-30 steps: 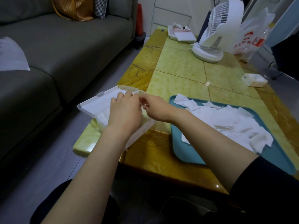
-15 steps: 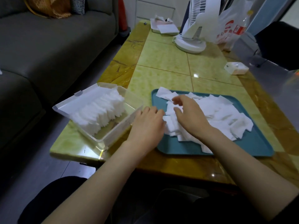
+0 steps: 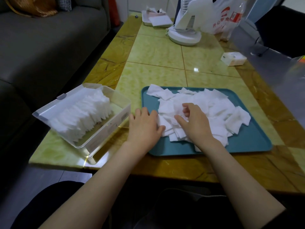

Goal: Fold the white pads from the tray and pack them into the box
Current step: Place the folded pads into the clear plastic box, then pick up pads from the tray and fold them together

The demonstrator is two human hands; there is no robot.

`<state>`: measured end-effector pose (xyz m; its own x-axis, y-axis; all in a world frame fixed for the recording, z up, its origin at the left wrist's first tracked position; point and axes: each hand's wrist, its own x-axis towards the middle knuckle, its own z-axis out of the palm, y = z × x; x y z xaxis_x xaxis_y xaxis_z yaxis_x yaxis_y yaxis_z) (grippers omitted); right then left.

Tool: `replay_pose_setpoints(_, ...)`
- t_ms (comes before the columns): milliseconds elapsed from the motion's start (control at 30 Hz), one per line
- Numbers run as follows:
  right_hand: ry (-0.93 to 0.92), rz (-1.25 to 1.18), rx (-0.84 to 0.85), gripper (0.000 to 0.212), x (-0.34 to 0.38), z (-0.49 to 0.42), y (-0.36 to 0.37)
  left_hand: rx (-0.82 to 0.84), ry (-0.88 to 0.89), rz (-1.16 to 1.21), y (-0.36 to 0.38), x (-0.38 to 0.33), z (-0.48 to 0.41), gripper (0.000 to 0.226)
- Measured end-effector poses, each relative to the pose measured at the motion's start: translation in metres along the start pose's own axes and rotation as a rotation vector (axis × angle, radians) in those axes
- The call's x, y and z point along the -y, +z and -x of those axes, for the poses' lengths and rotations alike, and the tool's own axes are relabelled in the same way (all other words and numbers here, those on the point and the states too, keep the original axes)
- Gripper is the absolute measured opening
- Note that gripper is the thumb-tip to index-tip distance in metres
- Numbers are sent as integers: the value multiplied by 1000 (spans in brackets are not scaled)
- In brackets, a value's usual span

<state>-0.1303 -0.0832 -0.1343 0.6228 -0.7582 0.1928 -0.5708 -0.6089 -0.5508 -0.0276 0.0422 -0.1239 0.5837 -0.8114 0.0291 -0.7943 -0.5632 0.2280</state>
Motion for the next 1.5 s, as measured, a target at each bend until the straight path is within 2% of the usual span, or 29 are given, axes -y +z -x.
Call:
replay_pose_setpoints(67, 3, 26, -8, 25, -1, -4, -4, -2, 15, 69, 0, -1, -2, 43)
replay_pose_setpoints(133, -10, 78, 6, 17, -1, -7, -6, 0, 31, 121, 0, -3, -4, 39)
replay_pose_setpoints(233, -44, 146, -3, 18, 4, -8, -7, 6, 4, 178, 1, -7, -5, 30)
replay_pose_setpoints(400, -125, 172, -24, 15, 18, 4, -13, 37, -70, 374, -3, -14, -10, 30)
replay_pose_setpoints(567, -11, 39, 51, 18, 23, 12, -22, 38, 35, 441, 0, -16, -8, 18)
replay_pose_setpoints(667, -24, -67, 58, 37, 19, 12, -20, 3, 47, 474, -5, -13, -6, 18)
replay_pose_setpoints(767, -50, -71, 149, 62, 10, 9, -16, -51, 57, 453, -9, -9, -2, 18)
replay_pose_setpoints(867, -2, -138, 211, 71, 7, 5, -15, -75, 37, 474, -13, -3, 1, 23)
replay_pose_setpoints(933, 12, -119, 204, 60, 5, 3, -17, -94, 9, 503, -15, 3, 1, 29)
replay_pose_setpoints(1033, -51, -3, 97, 16, 4, 1, -20, -137, -44, 570, -20, 11, 0, 26)
replay_pose_setpoints(1100, -86, -85, -29, 16, 6, 1, -25, -159, -68, 586, -22, 15, 0, 24)
replay_pose_setpoints(1167, -115, -278, -124, 17, 15, 4, -36, -159, -81, 632, -22, 18, -2, 26)
replay_pose_setpoints(1233, -119, -500, -62, 13, 26, 8, -46, -128, -102, 741, -21, 22, -4, 27)
replay_pose_setpoints(1300, -138, -615, 114, 10, 34, 13, -48, -85, -99, 853, -20, 22, -4, 28)
replay_pose_setpoints(1367, -162, -542, 218, 10, 35, 17, -44, -31, -81, 957, -23, 19, -2, 21)
replay_pose_setpoints(1433, -145, -407, 226, 4, 32, 18, -39, 27, -56, 1022, -28, 13, 2, 22)
replay_pose_setpoints(1500, -112, -340, 229, 24, 28, 19, -37, 58, -25, 1033, -29, 8, 4, 24)
